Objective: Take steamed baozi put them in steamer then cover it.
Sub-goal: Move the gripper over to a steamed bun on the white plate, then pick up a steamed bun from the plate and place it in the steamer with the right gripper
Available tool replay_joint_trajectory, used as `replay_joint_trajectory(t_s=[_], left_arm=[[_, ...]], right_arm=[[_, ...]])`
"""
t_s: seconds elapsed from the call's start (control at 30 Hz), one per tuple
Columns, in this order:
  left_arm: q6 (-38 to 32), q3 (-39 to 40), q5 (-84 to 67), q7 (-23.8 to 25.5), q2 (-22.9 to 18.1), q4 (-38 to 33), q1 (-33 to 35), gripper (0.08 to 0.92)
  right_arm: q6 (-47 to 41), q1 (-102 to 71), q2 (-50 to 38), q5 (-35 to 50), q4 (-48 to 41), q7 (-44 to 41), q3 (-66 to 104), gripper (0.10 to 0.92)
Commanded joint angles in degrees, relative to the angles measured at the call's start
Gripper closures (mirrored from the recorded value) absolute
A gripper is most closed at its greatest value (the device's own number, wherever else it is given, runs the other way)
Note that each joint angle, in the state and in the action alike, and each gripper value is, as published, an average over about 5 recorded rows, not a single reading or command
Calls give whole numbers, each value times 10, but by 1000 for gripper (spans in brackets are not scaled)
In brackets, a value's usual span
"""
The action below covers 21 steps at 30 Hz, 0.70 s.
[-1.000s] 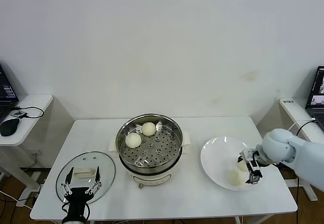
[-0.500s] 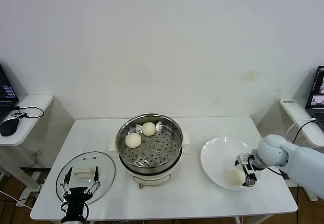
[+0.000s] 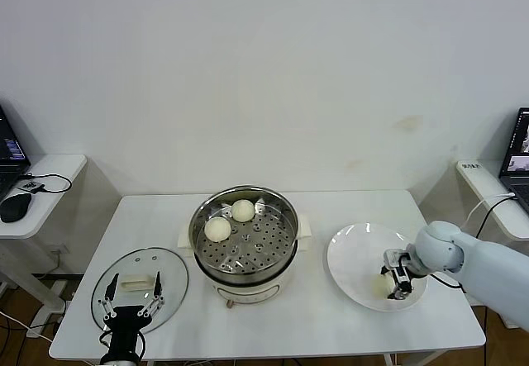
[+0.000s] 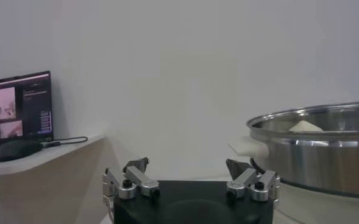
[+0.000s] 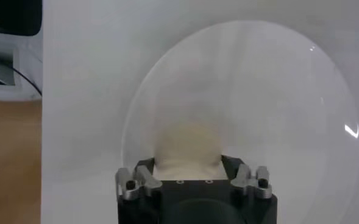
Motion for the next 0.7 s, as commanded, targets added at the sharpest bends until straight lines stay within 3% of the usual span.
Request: replay_joint_trajectory(t_s=[0.03,0.43,0.7], left_arm=[[0,0,0,0,1,0,0,177],[0,1,-1,0,7,-4,-1,177],[-1,0,-4,0,11,-6,-1,177]], right_arm=[[-3,6,2,6,-4,-5,3,469],[-8,176,-13,94,-6,-50,3,464],[-16,389,84,167,-26,-41,-112,459]])
